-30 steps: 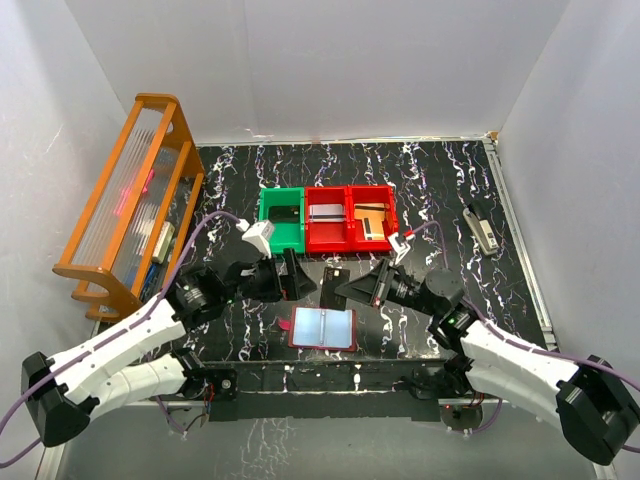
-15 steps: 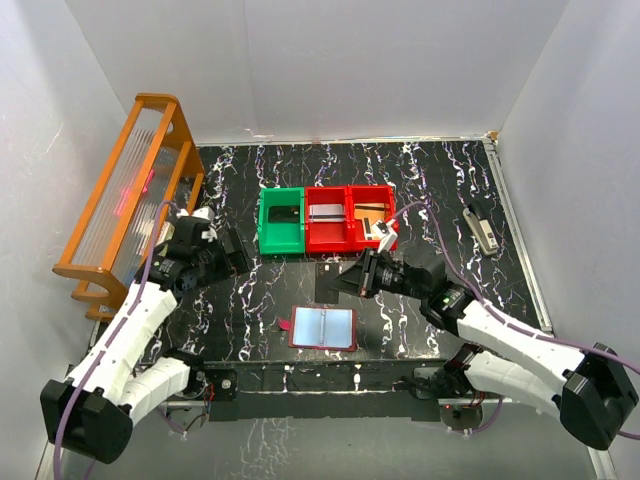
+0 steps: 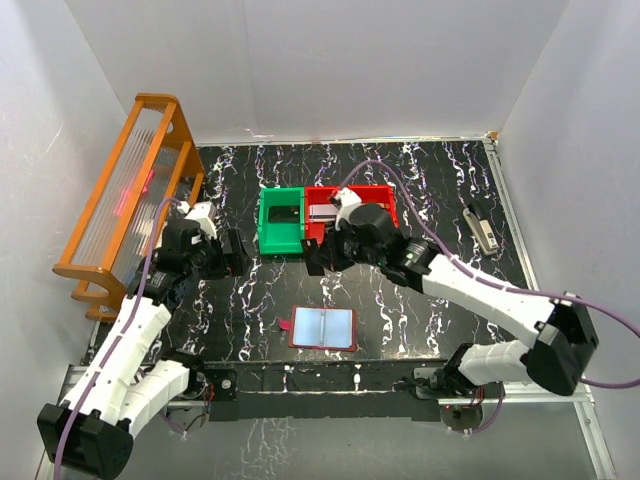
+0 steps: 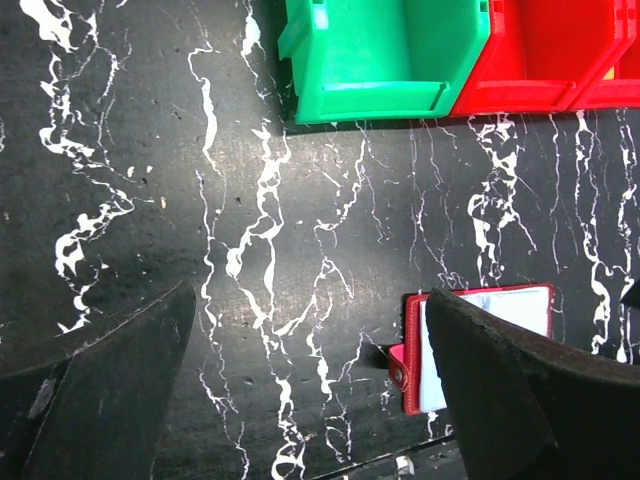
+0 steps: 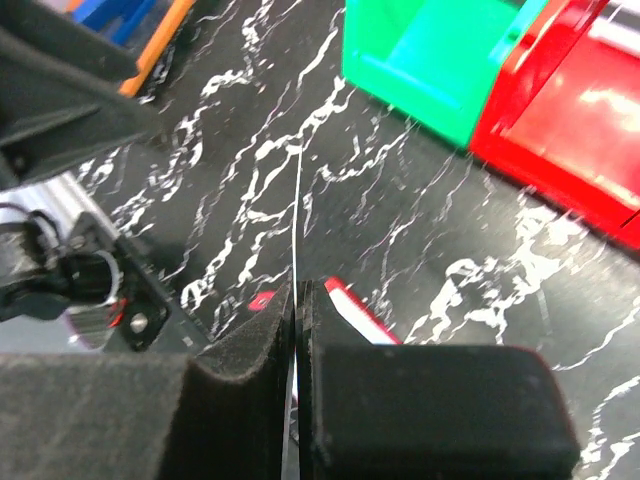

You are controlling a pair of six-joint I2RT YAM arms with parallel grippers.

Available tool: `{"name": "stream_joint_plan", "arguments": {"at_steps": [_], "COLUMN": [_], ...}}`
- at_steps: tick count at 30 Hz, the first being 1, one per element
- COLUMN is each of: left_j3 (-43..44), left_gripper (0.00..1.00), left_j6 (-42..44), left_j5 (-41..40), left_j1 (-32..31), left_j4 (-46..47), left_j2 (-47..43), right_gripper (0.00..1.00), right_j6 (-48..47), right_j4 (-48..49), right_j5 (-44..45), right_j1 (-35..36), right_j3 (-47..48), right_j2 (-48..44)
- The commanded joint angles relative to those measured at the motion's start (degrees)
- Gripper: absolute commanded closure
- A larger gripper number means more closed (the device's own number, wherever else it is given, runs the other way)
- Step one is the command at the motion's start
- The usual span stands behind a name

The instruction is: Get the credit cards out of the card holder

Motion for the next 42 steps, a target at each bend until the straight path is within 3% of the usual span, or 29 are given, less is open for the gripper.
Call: {"name": "stream_joint_plan", "arguments": {"at_steps": [1, 11, 26, 31, 37, 42], "left_j3": [-1.1, -1.3, -1.6, -1.6, -1.7, -1.8], "left_gripper": [0.01, 0.02, 0.02, 0.02, 0.01, 0.02], "left_j6": [2.2, -0.3, -0.8, -0.9, -0.7, -0.5], "left_j5": [-3.6, -12.9, -17.2, -18.0, -17.5, -16.8], "left_j1": [0.3, 0.2, 0.4, 0.4, 0.4, 0.3], "left_j4": [2.0, 2.0, 2.0, 1.9, 2.2, 2.4], "left_j2": [-2.4, -3.6, -8.1, -8.9, -8.9, -8.8], "right_gripper": [1.00, 1.00, 1.00, 1.00, 1.00, 1.00], "right_j6": [-11.6, -21.2, -45.0, -51.4, -60.1, -64.4], "right_j4": [-5.8, -10.2, -8.4, -12.5, -8.9, -6.9], "right_j5": [8.4, 15.8, 25.3, 27.1, 30.5, 27.1], "right_j1": [1.5, 1.8, 3.8, 3.8, 3.5, 2.6], "right_j3": [11.2, 29.0, 50.1, 57.9, 59.0, 59.3], "right_j2": [6.6, 22.4, 43.8, 52.4, 56.4, 57.4]}}
